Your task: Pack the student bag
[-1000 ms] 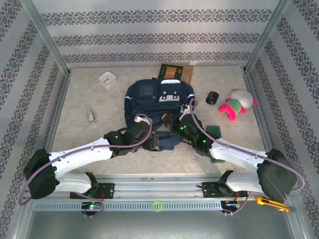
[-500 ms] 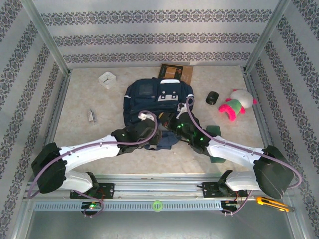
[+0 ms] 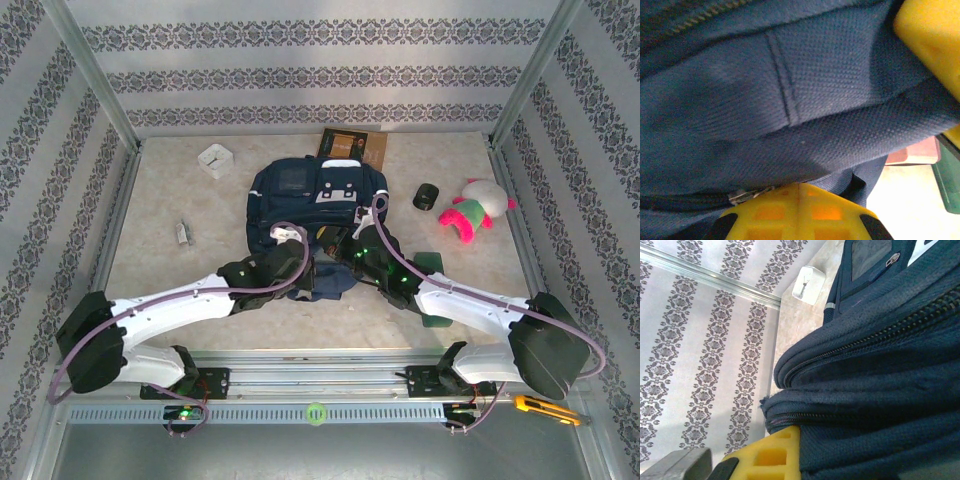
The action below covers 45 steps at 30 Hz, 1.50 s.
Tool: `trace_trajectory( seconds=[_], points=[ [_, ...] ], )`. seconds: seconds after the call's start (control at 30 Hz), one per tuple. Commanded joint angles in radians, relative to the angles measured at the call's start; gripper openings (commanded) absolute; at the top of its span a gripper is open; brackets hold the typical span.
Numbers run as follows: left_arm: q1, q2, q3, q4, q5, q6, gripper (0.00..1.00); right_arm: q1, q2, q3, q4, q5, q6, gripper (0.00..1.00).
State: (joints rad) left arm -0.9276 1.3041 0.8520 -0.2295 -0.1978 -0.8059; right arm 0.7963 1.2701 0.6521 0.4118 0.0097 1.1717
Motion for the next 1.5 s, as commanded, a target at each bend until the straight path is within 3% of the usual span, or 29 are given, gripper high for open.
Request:
trace_trajectory(
  seconds=[0.0,0.17,0.27,0.3,0.37,0.43,0.57,1.33,1.47],
  points=[
    [0.019,-0.090,-0.027,-0.023,-0.071,-0.014,0.00,0.002,-0.061,0.006,0.058,-0.028,-0.038,0.00],
    [0.079,-0.207,-0.075,-0.107,-0.104,0.010,0.00,-0.012,-0.093,0.003,0.031,-0.040,-0.055,0.00],
    [0.090,-0.242,-0.088,-0.063,-0.039,0.044,0.00,-0.013,-0.094,0.008,0.029,-0.047,-0.058,0.00],
    [0.089,-0.244,-0.091,-0.031,-0.001,0.046,0.03,-0.014,-0.090,0.012,0.028,-0.052,-0.056,0.00],
    [0.090,-0.221,-0.081,0.005,0.083,0.023,0.29,-0.013,-0.078,0.023,0.028,-0.062,-0.048,0.00],
    [0.077,-0.173,-0.041,-0.018,0.125,0.003,0.38,-0.013,-0.066,0.036,0.030,-0.070,-0.047,0.00],
    [0.004,-0.069,0.058,-0.141,0.040,0.023,0.54,-0.014,-0.055,0.053,0.030,-0.072,-0.047,0.00],
    [-0.106,0.115,0.142,-0.299,-0.152,0.016,0.44,-0.010,-0.071,0.092,0.019,-0.071,-0.056,0.00],
    [-0.114,0.098,0.118,-0.276,-0.237,-0.023,0.35,-0.003,-0.072,0.104,0.014,-0.071,-0.062,0.00]
  ],
)
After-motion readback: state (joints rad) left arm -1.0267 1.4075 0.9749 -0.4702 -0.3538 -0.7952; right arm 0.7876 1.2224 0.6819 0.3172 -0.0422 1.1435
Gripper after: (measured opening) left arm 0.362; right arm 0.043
